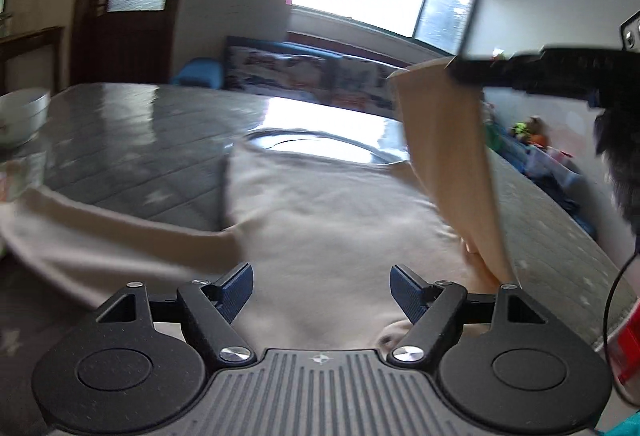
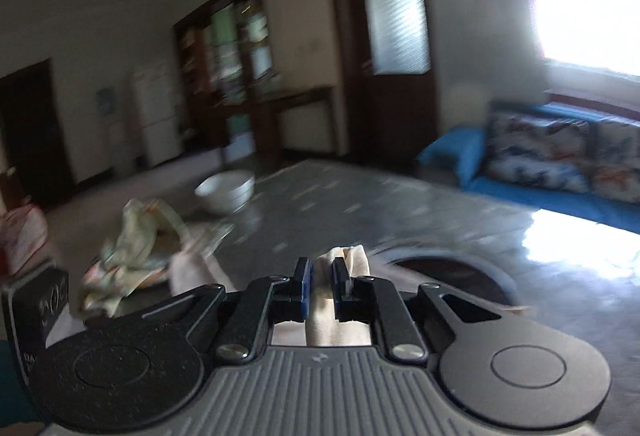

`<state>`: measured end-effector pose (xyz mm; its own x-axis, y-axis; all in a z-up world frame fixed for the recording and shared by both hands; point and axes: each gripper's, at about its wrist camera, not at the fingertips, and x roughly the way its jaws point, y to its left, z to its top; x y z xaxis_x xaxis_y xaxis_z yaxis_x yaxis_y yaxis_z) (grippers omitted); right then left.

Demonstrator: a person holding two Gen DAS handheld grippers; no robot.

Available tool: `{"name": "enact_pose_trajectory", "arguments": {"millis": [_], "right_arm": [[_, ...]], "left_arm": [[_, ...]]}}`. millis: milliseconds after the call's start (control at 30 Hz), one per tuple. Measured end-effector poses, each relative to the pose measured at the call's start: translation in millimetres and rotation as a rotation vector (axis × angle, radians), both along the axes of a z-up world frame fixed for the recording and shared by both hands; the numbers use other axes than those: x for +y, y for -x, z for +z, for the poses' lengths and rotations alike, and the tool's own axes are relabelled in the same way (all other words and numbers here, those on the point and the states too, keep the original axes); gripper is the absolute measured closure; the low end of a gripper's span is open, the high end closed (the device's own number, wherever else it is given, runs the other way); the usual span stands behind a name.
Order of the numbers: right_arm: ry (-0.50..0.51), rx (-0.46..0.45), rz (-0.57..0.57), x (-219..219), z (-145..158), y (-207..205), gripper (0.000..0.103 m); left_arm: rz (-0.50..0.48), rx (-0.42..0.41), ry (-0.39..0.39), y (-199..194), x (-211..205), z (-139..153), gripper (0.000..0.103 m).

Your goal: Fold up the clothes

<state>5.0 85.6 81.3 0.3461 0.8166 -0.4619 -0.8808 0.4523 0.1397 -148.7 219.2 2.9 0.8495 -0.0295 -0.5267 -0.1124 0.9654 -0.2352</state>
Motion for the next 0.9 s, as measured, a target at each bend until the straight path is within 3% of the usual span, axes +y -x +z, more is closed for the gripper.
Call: {"name": "enact_pose_trajectory", "arguments": {"millis": [167,233,433,533,667,900], "right_arm": [[0.071,0.086,0.083,39,-39,10,0.085],[0.081,0.084,0.094,40,-41,17,0.084],[0.138,-0.004,0.043,4,-35,12,0.078],[0.235,-0.016,-0.020,-22,-50,3,0.078],[0.340,0.001,-0.086,-52,-80,4,0.079],[0.333,-0.029,-0.111,-65,-91,2,0.079]], "left_arm": [[0.047,0.014,0.000,9,8,-3,0.025],[0.054,0.012,-0.003,10,9,-2,0.025],[0.045,-0.012,-0.024,5,7,3,0.028],[0.017,-0.031,-0.042,-2,-2,5,0.035],[-0.022,-0.033,-0.052,-15,-10,3,0.052],[-0.067,-0.012,-0.063,-34,-19,-1,0.055]]}}
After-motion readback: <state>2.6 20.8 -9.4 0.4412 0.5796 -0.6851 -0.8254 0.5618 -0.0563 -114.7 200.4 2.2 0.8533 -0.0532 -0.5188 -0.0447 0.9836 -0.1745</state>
